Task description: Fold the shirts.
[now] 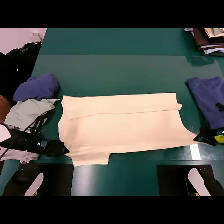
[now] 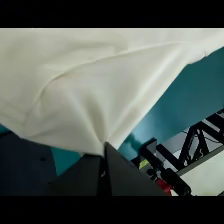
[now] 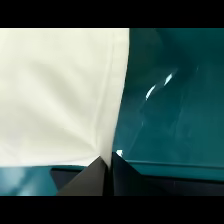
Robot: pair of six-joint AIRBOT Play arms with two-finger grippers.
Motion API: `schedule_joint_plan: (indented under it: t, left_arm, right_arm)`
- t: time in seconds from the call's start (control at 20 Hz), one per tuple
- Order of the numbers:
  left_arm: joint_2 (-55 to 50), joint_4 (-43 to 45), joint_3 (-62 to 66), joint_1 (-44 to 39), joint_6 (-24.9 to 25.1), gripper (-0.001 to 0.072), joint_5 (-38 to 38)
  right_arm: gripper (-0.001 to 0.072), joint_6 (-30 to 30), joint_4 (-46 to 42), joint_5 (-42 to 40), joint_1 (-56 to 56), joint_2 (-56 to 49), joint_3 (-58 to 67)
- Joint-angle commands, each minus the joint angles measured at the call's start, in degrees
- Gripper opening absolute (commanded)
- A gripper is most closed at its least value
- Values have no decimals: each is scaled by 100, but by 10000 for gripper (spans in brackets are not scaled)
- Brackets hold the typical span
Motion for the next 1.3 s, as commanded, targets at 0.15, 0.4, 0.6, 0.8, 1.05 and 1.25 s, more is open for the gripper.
schedule_joint_plan:
  t: [0.15, 0.4, 0.6, 0.8, 1.05, 1.25]
  left_arm:
    - [-1488, 223, 933, 0, 400, 29, 1679]
    - [-3536, 299, 1998, 0, 579, 30, 2828]
    - [-4533, 295, 2909, 0, 579, 30, 3241]
    - [-4736, 295, 3259, 0, 573, 31, 3536]
    - [-4728, 319, 3342, 0, 380, 641, 3412]
    - [-4710, 291, 3657, -2, 444, 308, 2640]
  right_arm:
    - [15, 262, 299, -597, 857, -1403, 1587]
    - [16, 345, 352, -837, 1355, -3222, 2944]
    - [18, 415, 354, -782, 1526, -4201, 3853]
    - [20, 407, 892, -693, 1517, -4927, 4603]
    - [378, 92, 2297, -649, 1027, -5287, 4999]
    - [389, -302, 2243, -245, 415, -5123, 4474]
